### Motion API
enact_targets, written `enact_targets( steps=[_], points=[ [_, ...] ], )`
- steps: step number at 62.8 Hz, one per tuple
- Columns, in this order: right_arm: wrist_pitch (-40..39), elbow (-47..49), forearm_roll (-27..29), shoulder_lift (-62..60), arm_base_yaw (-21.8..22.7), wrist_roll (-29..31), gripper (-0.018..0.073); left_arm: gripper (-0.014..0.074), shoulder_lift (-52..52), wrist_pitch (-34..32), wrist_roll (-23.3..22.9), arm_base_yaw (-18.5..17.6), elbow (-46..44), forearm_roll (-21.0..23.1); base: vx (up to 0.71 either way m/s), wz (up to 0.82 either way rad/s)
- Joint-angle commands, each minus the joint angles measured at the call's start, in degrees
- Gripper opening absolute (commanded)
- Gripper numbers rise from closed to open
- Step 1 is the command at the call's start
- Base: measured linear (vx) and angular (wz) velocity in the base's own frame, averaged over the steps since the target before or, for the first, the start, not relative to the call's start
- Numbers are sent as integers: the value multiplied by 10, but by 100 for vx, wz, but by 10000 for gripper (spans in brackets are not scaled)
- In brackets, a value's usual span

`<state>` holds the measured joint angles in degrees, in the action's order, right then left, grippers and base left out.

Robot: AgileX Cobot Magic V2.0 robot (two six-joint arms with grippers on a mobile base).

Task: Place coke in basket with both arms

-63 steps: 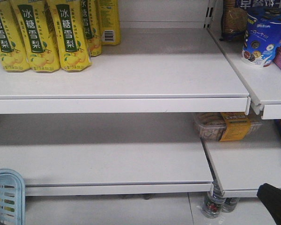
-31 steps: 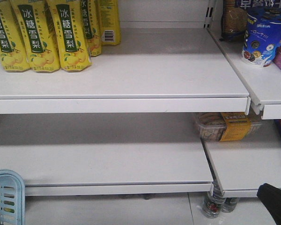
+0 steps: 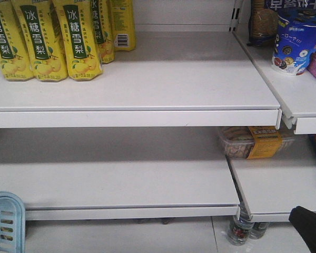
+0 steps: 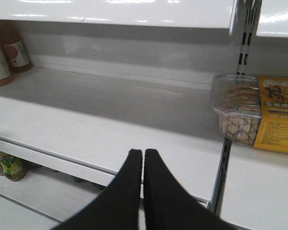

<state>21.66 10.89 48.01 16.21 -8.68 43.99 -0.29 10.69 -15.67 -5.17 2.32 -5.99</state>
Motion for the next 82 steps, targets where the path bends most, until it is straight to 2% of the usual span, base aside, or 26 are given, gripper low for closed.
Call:
enact_targets(
  steps=[1, 13, 21, 32, 35, 48, 72, 78, 82],
  points=[
    [-27, 15, 11, 4, 0, 2, -5, -6, -13, -87, 11, -1, 0, -14, 0, 0],
    [-29, 10, 14, 4, 0, 2, -5, -6, -13, -87, 11, -1, 0, -14, 0, 0],
    [-52, -44, 35, 4, 0, 2, -5, -6, -13, -87, 11, -1, 0, -14, 0, 0],
    [-52, -134, -11, 4, 0, 2, -5, -6, -13, -87, 11, -1, -1, -14, 0, 0],
    [-40, -130, -33, 3, 0, 0, -5, -6, -12, -87, 11, -1, -1, -14, 0, 0],
    [-43, -131, -18, 3, 1, 0, -5, -6, -12, -86, 11, -1, -1, -14, 0, 0],
    [-42, -131, -24, 3, 1, 0, -5, -6, -12, -86, 11, -1, -1, -14, 0, 0],
    [-52, -131, -33, 3, 1, 1, -5, -6, -12, -86, 11, -1, -1, -14, 0, 0],
    [-67, -131, -59, -9, 1, -1, -5, -6, -12, -86, 11, -1, -1, -14, 0, 0]
  ],
)
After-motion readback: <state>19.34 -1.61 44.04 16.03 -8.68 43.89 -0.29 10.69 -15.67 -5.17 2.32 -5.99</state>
